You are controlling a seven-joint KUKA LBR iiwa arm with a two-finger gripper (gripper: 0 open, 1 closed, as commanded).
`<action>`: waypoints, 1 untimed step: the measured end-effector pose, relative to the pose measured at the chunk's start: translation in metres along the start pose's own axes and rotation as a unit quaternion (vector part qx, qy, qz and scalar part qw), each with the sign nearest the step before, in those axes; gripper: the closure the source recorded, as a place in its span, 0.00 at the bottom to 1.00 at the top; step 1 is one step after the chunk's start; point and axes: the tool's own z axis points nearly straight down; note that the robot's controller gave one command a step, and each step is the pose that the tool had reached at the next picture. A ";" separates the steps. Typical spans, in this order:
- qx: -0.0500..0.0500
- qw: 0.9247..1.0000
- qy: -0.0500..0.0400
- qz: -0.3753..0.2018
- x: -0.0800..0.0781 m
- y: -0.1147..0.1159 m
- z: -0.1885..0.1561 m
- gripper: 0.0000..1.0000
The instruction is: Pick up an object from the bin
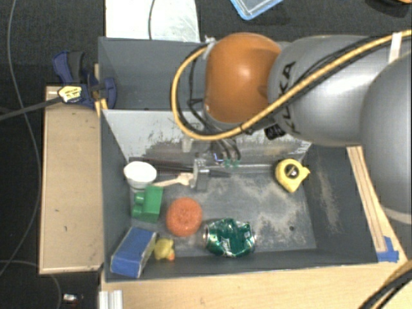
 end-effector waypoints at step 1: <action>0.000 0.994 0.000 -0.113 -0.002 0.024 0.037 0.00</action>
Offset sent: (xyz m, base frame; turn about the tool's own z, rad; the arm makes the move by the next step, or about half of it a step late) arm 0.0013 0.0066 -0.0838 -0.4505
